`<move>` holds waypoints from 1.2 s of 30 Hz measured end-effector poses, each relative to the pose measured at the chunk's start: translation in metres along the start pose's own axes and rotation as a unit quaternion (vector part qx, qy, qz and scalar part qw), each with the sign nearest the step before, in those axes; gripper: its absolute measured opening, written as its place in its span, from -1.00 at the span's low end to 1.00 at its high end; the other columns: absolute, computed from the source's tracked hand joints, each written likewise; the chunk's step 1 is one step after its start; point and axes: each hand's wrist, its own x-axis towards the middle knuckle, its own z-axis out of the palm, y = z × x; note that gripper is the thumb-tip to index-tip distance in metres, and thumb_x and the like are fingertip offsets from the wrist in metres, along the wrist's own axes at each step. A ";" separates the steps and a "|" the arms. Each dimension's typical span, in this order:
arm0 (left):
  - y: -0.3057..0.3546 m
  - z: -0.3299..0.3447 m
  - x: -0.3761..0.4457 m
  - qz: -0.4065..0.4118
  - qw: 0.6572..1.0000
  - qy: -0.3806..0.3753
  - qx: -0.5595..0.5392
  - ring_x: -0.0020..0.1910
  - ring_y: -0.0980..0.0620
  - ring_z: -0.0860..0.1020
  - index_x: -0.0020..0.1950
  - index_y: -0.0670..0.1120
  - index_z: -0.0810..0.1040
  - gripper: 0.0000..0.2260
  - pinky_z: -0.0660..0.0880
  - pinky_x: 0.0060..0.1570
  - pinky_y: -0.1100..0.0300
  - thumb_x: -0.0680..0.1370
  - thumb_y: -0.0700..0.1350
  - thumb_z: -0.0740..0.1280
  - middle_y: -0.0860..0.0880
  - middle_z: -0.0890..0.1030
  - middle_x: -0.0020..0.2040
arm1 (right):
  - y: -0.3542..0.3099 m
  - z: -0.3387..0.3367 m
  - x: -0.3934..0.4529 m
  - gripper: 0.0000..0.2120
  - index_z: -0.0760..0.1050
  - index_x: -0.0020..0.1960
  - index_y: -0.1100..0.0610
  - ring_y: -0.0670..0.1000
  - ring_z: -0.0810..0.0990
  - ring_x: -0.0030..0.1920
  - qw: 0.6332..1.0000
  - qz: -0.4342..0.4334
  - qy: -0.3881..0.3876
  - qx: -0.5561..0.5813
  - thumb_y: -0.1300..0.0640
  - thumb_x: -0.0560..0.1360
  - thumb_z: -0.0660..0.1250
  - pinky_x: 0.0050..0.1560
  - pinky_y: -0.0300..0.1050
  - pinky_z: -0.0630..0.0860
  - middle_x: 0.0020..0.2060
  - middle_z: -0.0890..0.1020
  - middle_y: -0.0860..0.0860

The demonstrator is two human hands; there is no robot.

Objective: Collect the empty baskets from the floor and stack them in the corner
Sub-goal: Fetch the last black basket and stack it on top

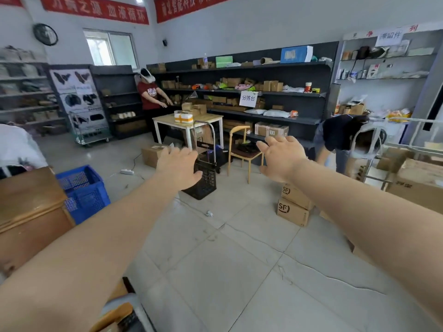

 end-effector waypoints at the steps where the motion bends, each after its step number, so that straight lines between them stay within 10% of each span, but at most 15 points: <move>1: 0.001 0.006 0.015 -0.009 1.000 0.005 0.003 0.32 -0.11 0.43 0.34 -0.04 0.41 -0.57 0.33 0.31 -0.04 0.55 0.15 0.18 -0.06 0.51 0.29 | 0.006 0.008 0.019 -0.42 0.16 0.51 0.08 0.16 0.25 0.45 1.000 -0.006 -0.001 0.001 -0.12 0.56 0.17 0.41 0.08 0.20 0.44 0.31 0.10; 36: -0.194 0.295 0.575 -0.147 0.985 -0.089 0.011 0.39 -0.07 0.32 0.43 -0.02 0.30 -0.54 0.21 0.36 0.03 0.57 0.11 0.16 -0.04 0.39 0.39 | -0.059 0.245 0.715 -0.39 0.17 0.50 0.07 0.15 0.28 0.41 0.987 -0.125 0.007 0.097 -0.14 0.54 0.20 0.34 0.08 0.26 0.42 0.32 0.09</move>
